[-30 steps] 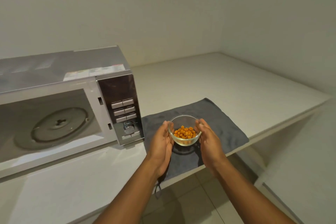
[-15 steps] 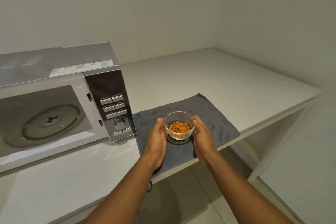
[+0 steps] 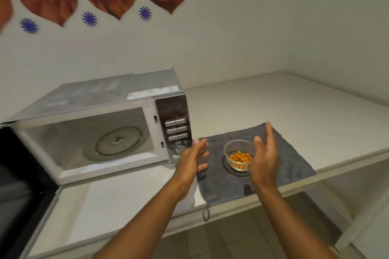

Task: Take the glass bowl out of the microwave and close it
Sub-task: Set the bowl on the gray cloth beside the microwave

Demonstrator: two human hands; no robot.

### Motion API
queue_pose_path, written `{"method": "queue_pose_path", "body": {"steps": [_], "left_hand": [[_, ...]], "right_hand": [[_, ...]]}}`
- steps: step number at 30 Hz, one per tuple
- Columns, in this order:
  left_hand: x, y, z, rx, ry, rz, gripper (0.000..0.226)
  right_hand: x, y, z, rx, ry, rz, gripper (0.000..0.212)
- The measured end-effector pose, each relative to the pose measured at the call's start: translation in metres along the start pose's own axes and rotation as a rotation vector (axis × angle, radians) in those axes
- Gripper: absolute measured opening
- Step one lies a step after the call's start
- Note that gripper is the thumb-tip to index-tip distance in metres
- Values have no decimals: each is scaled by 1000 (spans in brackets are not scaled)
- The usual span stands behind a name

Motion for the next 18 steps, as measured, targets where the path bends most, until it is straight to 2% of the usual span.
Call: {"method": "queue_pose_path", "body": {"steps": [3,7,11,15,17,18], "left_hand": [[-54,-20,-27,-27,108,145,75],[-123,-51,-82,-115,284,323,60],[-185,-83,-149,-278,551,433,38],[-223,-114,-217,-451,1169,334,54],[-233,-132,-246,-530,1444,205,54],[-235,-143,-260,-567,1508,115,57]], "right_hand": [[55,-18,42,95,-55,-201,66],[118,-39,109,184,-200,-451,67],[149,-50,172,270,-482,-642,70],[145,-53,217,348,-813,-698,71],[136,-50,228,360,-960,-725,68],[133,-49,233,366,-1026,-735,66]]}}
Point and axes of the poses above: each hand's wrist, its own y-axis towards the middle knuckle, its own z-axis out of the palm, x = y × z, the point moved 6 cm from there along y, towards the middle knuckle, and after that the axes turned 10 degrees about z, right-handed, at the moved point
